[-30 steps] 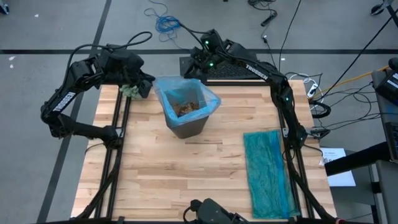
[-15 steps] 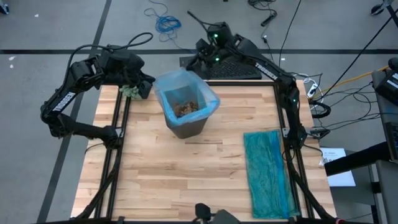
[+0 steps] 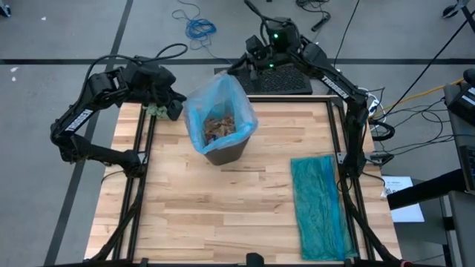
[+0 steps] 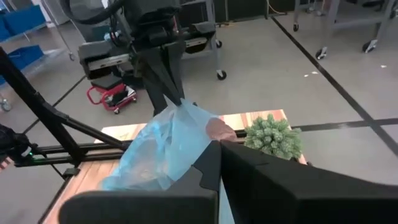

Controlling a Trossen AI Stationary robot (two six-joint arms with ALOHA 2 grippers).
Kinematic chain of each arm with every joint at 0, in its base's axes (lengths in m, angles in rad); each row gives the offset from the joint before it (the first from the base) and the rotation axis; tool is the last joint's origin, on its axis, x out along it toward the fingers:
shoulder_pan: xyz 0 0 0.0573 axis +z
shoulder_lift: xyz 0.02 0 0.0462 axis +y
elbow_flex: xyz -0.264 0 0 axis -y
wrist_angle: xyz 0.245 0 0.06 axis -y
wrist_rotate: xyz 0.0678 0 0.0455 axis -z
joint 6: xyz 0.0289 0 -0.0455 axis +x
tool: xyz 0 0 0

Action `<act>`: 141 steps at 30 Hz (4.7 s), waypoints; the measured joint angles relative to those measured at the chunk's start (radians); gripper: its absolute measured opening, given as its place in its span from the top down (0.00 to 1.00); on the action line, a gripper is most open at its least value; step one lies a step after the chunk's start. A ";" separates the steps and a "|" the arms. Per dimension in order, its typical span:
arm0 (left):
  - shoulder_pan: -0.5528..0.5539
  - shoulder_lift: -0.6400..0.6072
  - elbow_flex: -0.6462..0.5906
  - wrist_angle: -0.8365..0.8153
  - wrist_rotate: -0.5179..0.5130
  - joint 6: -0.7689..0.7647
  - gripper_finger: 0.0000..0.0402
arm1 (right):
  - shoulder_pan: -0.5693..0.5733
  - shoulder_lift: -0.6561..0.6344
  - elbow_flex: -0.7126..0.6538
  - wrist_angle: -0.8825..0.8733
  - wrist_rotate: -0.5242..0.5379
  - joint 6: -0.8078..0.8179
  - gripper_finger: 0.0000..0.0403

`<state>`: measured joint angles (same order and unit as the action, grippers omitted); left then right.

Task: Place trash/remove bag and relplace
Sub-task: Close the blue trash bag

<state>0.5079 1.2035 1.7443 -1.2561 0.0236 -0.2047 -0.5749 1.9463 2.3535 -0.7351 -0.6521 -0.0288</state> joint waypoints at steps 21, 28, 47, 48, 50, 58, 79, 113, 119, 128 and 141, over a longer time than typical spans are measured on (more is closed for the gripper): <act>0.000 0.001 0.000 -0.008 -0.013 -0.003 1.00 | 0.007 0.016 0.000 0.038 0.006 0.094 0.62; 0.000 0.001 0.000 0.020 -0.008 -0.003 1.00 | -0.002 0.110 -0.002 0.033 0.030 0.060 0.56; -0.028 0.001 0.000 0.020 -0.002 -0.024 1.00 | -0.034 0.195 -0.002 0.050 0.053 -0.036 0.98; -0.028 0.001 0.000 0.020 -0.002 -0.024 1.00 | -0.033 0.195 -0.002 0.061 0.053 -0.035 0.98; -0.028 0.001 0.000 0.020 -0.002 -0.024 1.00 | -0.033 0.195 -0.002 0.077 0.050 -0.028 0.99; -0.028 0.001 0.000 0.020 -0.002 -0.024 1.00 | -0.032 0.164 -0.002 0.094 0.026 -0.016 0.98; -0.053 0.001 0.000 0.021 -0.002 -0.025 1.00 | -0.048 0.215 -0.002 0.090 0.033 -0.090 0.81; -0.053 0.011 -0.001 0.017 -0.040 0.035 1.00 | -0.014 0.186 -0.178 -0.265 0.111 -0.140 1.00; -0.053 0.011 0.000 0.015 -0.040 0.039 1.00 | 0.015 0.170 -0.177 -0.455 -0.032 -0.144 1.00; -0.053 0.011 -0.001 0.008 -0.038 0.064 1.00 | 0.136 0.046 -0.176 -0.580 -0.091 -0.087 1.00; -0.053 0.012 0.000 0.037 0.010 0.064 1.00 | 0.124 -0.184 -0.172 -0.238 0.020 0.282 0.78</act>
<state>0.4546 1.2152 1.7439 -1.2192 0.0334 -0.1409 -0.4510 1.7619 2.1815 -0.9730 -0.6322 0.2531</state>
